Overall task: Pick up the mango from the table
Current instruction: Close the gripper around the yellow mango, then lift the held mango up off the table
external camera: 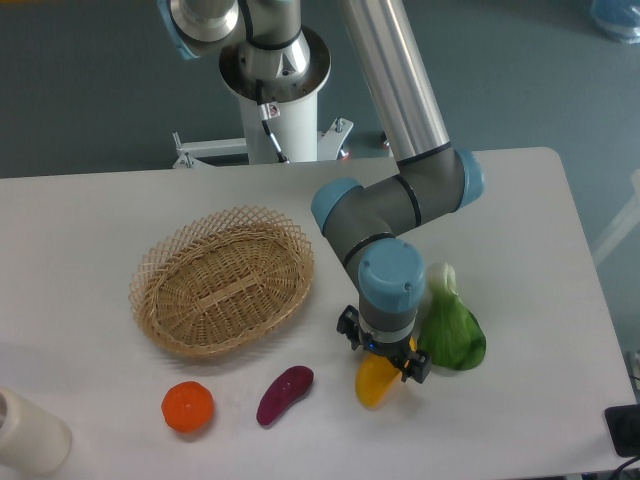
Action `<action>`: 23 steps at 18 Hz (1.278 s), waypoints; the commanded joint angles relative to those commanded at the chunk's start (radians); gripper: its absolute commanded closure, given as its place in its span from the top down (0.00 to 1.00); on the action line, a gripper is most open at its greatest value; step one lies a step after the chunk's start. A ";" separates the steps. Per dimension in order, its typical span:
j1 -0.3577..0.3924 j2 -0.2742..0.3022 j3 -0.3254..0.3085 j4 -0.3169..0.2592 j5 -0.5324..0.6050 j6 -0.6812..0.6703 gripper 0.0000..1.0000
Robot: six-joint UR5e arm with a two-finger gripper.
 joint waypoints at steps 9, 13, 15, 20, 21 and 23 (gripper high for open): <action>0.002 0.015 0.014 -0.017 0.000 0.006 0.55; 0.006 0.044 0.018 -0.031 -0.005 0.012 0.55; 0.017 0.060 0.020 -0.031 -0.008 0.015 0.55; 0.064 0.112 0.020 -0.095 -0.012 0.081 0.56; 0.075 0.123 0.020 -0.106 -0.014 0.109 0.56; 0.093 0.138 0.020 -0.110 -0.012 0.147 0.56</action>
